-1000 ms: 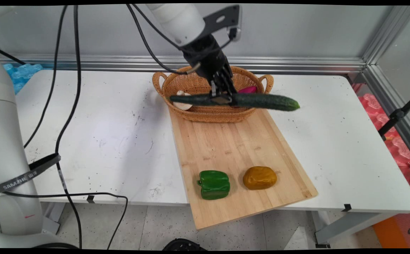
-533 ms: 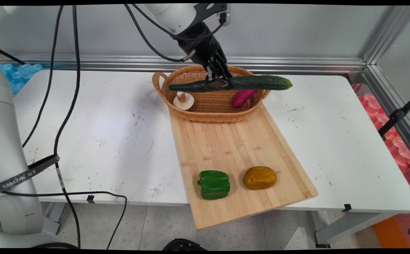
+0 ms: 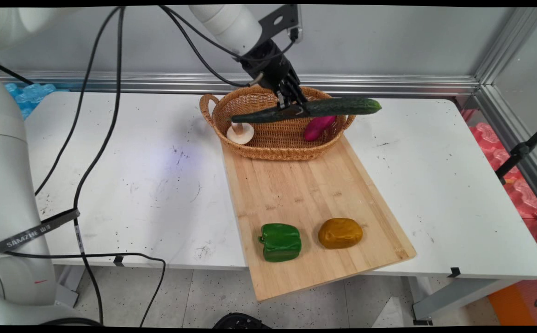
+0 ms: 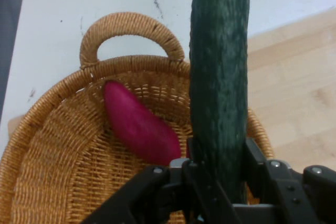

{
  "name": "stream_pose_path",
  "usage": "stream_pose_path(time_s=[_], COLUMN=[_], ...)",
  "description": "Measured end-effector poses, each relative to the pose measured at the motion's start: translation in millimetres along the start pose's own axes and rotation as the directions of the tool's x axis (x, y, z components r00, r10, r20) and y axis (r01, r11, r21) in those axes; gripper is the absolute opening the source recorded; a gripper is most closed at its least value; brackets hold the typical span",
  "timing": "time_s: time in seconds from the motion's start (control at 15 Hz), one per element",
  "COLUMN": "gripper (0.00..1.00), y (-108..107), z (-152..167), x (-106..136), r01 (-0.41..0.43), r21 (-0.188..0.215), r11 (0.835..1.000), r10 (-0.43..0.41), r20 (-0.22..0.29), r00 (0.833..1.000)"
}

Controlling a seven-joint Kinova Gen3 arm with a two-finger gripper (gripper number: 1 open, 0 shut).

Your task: Place the picked object in the vegetable basket

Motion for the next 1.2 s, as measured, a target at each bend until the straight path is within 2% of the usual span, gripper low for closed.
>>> stream_pose_path(time_s=[0.47, 1.07, 1.13, 1.2], gripper=[0.0, 0.0, 1.0, 1.0], y=[-10, -20, -21, -22], z=[44, 65, 66, 68], x=[-19, -44, -46, -47], r01=[0.011, -0.008, -0.014, -0.021], r21=[-0.017, -0.034, -0.038, -0.041], r11=[1.0, 0.999, 0.999, 0.999], r10=[-0.011, 0.008, 0.014, 0.021], r20=[-0.009, 0.012, 0.011, 0.01], r00=[1.0, 1.0, 1.0, 1.0])
